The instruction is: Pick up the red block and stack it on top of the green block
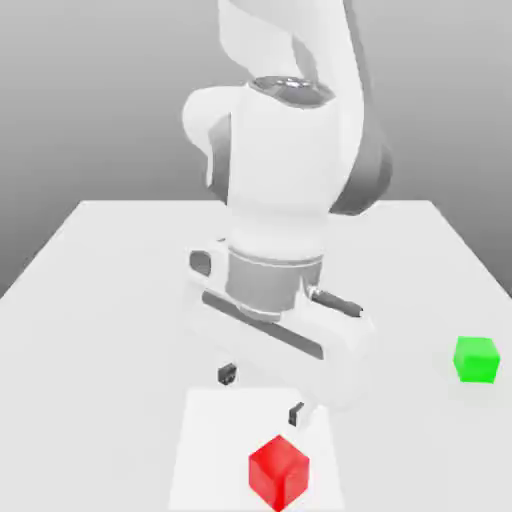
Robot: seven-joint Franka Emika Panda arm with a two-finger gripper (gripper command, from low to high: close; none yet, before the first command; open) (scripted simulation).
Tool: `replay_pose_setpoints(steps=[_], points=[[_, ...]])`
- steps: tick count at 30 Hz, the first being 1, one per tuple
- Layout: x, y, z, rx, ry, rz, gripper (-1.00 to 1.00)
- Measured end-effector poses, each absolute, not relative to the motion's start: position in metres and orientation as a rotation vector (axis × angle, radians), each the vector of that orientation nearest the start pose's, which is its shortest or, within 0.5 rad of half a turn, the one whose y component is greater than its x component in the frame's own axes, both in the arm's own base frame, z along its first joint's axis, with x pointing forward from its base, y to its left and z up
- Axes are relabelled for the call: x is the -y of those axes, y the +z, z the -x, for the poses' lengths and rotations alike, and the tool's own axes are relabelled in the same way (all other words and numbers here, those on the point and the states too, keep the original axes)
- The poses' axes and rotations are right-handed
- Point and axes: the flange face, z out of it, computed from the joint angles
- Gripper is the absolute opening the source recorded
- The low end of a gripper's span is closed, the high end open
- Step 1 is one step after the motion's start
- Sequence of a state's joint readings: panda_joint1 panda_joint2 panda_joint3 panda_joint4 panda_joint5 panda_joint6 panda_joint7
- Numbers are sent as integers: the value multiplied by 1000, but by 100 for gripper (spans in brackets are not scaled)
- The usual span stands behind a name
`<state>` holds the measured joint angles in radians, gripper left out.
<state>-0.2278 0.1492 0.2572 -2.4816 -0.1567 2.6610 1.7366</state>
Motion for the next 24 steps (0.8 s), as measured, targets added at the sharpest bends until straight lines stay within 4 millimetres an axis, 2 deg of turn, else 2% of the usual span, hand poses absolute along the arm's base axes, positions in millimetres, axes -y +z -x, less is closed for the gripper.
replay_pose_setpoints(steps=[6, 7, 13, 15, 19, 20, 24], points=[[-26, 158, -473, -2278, -1, 2159, 0], [-26, 149, -472, -2279, -1, 2161, -100], [-26, 145, -472, -2278, -2, 2160, -100], [-26, 158, -473, -2278, -2, 2157, -100], [-28, 203, -471, -2270, -2, 2168, -100], [-41, 209, -469, -2216, -1, 2223, -100], [-116, 222, -448, -1874, 5, 2511, -100]])
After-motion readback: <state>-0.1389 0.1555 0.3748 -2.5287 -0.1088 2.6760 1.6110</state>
